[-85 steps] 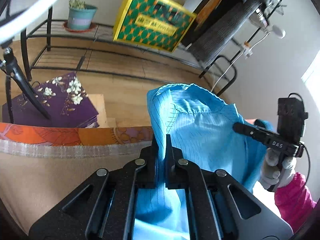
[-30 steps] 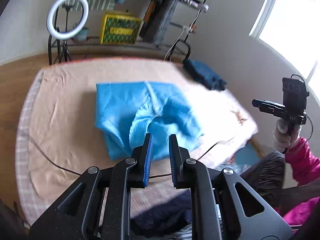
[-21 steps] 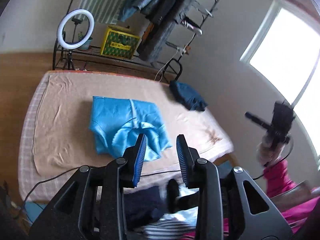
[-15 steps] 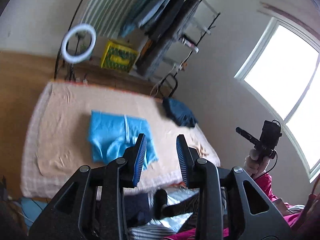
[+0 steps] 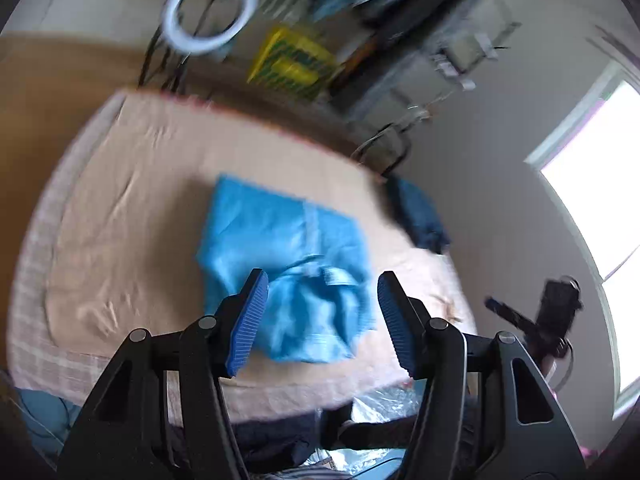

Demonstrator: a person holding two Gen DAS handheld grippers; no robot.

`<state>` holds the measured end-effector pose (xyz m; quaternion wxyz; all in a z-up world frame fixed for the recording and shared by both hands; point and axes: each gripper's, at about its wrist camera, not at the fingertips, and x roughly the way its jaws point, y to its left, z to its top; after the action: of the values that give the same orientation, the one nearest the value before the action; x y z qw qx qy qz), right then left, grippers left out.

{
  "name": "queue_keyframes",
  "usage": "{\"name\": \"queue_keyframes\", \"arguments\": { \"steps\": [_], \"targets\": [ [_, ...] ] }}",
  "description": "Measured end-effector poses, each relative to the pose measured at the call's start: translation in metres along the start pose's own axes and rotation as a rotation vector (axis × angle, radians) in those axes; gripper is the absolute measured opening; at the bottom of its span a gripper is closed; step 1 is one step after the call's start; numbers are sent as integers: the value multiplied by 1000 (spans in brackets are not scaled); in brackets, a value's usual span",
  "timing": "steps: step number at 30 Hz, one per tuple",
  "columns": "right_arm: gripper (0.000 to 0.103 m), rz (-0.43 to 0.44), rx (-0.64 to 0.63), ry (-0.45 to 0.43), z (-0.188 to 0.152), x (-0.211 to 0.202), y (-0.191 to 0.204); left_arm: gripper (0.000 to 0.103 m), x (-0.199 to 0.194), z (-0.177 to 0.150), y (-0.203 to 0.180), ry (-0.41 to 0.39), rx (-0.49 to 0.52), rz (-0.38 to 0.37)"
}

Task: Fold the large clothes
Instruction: 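Grasp the folded coat edge with both grippers and tuck it under, then open both grippers and pull back from the folded coat bundle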

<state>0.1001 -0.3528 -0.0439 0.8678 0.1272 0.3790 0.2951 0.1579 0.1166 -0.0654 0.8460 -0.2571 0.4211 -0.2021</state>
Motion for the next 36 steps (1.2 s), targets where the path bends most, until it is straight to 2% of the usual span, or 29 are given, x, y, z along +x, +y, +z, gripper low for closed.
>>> {"name": "queue_keyframes", "arguments": {
  "steps": [2, 4, 8, 12, 15, 16, 17, 18, 20, 21, 22, 25, 29, 31, 34, 36],
  "targets": [
    [39, -13, 41, 59, -8, 36, -17, 58, 40, 4, 29, 20, -30, 32],
    [40, -32, 79, 100, -13, 63, -30, 58, 71, 7, 48, 56, -57, 29],
    [41, -43, 151, 184, -21, 113, -55, 59, 115, 14, 72, 101, -41, 92],
    [41, -8, 233, 234, -33, 143, -76, 59, 152, 22, 97, 168, -100, 68],
    [41, -4, 248, 272, -37, 159, -82, 58, 172, 22, 113, 184, -121, 89],
    [41, -7, 239, 283, -38, 163, -83, 58, 175, 21, 117, 196, -136, 72],
    [41, -9, 228, 291, -39, 168, -83, 48, 179, 20, 120, 213, -145, 49],
    [41, -7, 224, 296, -40, 172, -84, 27, 182, 19, 120, 226, -141, 39],
    [37, 12, 228, 308, -42, 181, -87, 9, 185, 14, 118, 240, -102, 51],
    [17, 19, 229, 314, -43, 185, -88, 6, 184, 12, 117, 235, -98, 55],
    [3, 22, 228, 324, -43, 189, -88, 5, 182, 10, 117, 235, -97, 54],
    [2, 36, 232, 302, -33, 181, -85, 3, 168, 1, 114, 223, -145, 8],
    [2, 98, 198, 242, -23, 152, -82, 3, 166, -10, 98, 212, -16, 85],
    [2, 83, 203, 270, -34, 154, -85, 3, 177, -19, 104, 238, -12, 118],
    [1, 4, 188, 391, -59, 176, -85, 3, 187, -28, 106, 264, 11, 151],
    [1, -37, 143, 409, -63, 180, -79, 3, 186, -30, 103, 259, 35, 168]
  ]
}}
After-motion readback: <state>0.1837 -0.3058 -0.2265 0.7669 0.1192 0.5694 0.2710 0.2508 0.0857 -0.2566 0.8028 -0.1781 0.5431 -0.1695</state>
